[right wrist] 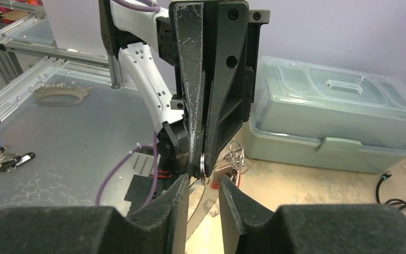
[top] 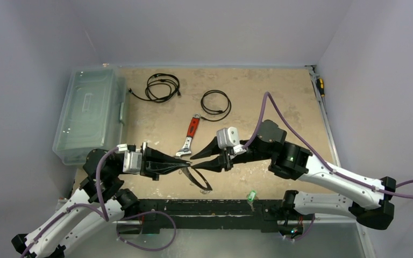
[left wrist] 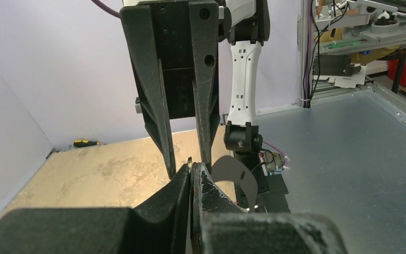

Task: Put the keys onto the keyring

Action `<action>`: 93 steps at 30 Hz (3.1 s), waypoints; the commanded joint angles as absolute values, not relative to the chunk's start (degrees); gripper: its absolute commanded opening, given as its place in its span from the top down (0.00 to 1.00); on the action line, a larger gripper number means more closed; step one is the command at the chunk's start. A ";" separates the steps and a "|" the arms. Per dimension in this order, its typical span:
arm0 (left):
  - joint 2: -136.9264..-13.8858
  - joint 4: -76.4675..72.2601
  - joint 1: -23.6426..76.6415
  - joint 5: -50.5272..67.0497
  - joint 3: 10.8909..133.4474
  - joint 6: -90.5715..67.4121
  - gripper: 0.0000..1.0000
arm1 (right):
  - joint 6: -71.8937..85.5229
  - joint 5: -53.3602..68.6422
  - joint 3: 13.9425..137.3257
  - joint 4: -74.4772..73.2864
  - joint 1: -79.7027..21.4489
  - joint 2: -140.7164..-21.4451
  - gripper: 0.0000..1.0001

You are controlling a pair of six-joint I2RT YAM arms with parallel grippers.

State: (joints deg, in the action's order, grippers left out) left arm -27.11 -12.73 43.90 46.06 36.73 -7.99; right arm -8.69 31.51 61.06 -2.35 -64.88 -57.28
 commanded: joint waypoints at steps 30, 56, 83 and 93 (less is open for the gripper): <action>-26.28 -16.17 43.98 45.88 36.72 -8.80 1.00 | -8.09 30.65 62.64 0.33 -65.05 -56.79 0.72; -26.19 -13.56 43.88 43.70 37.00 -6.94 1.00 | -7.78 31.22 63.19 1.61 -65.04 -59.65 0.93; -24.41 -1.76 43.34 31.11 40.86 -2.78 0.06 | -12.22 16.00 72.86 -20.84 -65.04 -64.46 1.00; -25.88 9.43 43.43 26.75 43.83 5.93 0.31 | -12.69 5.18 79.38 -35.38 -65.21 -69.03 1.00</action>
State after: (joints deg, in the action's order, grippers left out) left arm -24.47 5.15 43.53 28.60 41.63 1.23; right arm -11.66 10.87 75.13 -29.43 -64.88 -68.84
